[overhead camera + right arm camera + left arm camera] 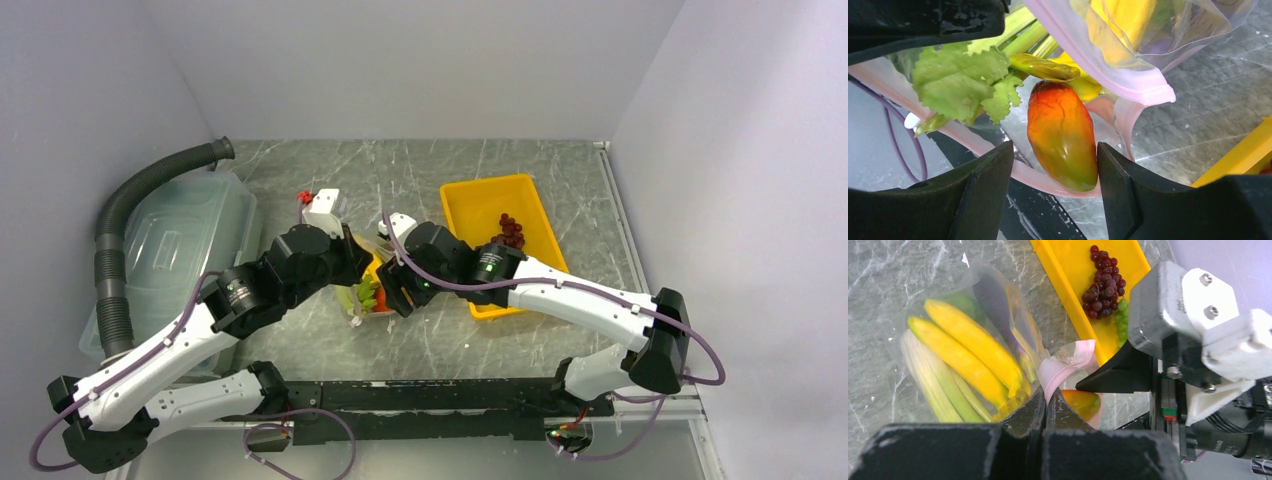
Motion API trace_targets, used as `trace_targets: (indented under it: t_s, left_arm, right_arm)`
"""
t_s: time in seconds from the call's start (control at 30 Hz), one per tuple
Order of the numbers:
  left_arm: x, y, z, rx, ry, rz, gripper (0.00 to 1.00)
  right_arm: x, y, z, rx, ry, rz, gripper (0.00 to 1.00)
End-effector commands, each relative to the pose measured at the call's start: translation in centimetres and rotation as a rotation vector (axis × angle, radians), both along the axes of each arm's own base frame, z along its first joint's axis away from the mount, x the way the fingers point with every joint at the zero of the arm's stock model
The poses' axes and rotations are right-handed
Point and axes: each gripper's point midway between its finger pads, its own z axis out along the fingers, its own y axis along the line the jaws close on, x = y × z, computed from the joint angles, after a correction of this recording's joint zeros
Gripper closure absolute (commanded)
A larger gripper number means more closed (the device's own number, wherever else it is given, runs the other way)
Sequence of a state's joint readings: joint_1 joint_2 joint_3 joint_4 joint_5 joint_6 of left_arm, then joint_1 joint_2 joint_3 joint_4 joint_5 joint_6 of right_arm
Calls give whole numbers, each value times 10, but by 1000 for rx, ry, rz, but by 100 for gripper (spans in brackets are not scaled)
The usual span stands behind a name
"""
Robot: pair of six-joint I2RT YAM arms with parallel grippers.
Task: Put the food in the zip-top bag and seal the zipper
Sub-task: Adjust the fake fruit in the zipper food storage bag.
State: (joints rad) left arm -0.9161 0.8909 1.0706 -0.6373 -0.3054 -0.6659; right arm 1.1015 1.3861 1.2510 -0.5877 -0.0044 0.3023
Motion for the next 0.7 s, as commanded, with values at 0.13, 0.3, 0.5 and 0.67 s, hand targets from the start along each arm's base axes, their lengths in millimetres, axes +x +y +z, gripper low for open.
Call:
trace_targets:
  t_s: [0.13, 0.3, 0.5, 0.67]
  left_arm:
    - [3, 3, 16, -34, -47, 18, 100]
    - [4, 4, 16, -31, -48, 24, 100]
    - [5, 4, 16, -28, -50, 25, 100]
    - [5, 2, 15, -27, -44, 23, 100]
  right_arm:
    - [11, 1, 1, -8, -57, -23, 40]
    - [7, -3, -7, -30, -43, -11, 50]
    - [3, -6, -7, -34, -36, 4, 80]
    - [1, -8, 9, -1, -51, 8, 98]
